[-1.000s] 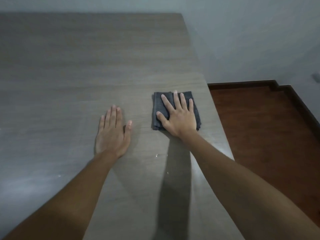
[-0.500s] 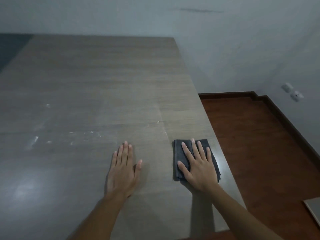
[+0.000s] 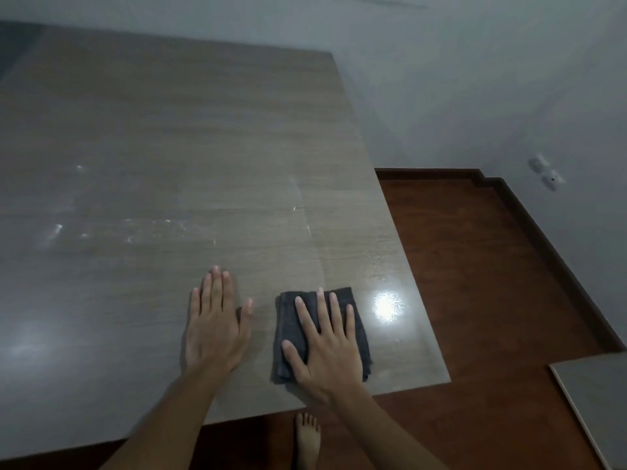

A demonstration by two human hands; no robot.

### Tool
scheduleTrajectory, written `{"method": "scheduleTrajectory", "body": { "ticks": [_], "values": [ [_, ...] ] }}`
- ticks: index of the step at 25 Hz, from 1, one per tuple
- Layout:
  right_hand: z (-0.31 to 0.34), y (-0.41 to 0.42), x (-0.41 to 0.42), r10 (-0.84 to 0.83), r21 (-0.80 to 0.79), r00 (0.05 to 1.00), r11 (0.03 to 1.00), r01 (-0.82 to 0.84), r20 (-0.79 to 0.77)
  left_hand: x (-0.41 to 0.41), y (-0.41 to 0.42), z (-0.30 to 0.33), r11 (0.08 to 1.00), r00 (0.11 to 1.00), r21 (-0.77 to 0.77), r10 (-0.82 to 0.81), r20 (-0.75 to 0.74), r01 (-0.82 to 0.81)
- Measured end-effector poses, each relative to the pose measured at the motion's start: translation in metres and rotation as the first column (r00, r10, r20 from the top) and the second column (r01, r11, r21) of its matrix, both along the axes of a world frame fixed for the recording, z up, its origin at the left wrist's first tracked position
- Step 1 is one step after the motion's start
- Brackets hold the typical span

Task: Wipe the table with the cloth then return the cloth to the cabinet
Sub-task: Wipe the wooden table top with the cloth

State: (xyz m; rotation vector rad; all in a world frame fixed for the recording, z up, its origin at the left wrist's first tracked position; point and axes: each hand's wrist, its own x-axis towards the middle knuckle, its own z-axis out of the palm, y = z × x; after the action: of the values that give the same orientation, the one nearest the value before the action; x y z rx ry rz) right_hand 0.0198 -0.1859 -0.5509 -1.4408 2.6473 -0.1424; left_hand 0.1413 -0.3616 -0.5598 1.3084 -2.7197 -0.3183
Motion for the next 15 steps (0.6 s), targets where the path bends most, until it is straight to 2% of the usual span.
{"method": "scheduleTrajectory", "body": {
  "ticks": [4,8,12,15],
  "values": [
    [0.001,0.053,-0.041,0.017,0.004,0.999,1.0,-0.017,-0.043,-0.001,0.001,0.002,1.0,1.0,0.019,-0.019,0.012,0.019],
    [-0.001,0.106,-0.091,-0.171,0.019,0.981,0.985,0.173,-0.088,0.001,0.002,0.001,1.0,1.0,0.011,-0.016,0.015,0.016],
    [-0.006,0.092,-0.07,-0.243,0.003,0.965,0.97,0.245,-0.099,0.001,0.0,-0.001,1.0,1.0,0.027,-0.011,0.022,0.01],
    [-0.006,0.058,-0.028,-0.195,0.021,0.976,0.98,0.198,-0.093,0.006,-0.009,-0.001,0.996,0.998,0.064,-0.069,0.012,0.068]
  ]
}}
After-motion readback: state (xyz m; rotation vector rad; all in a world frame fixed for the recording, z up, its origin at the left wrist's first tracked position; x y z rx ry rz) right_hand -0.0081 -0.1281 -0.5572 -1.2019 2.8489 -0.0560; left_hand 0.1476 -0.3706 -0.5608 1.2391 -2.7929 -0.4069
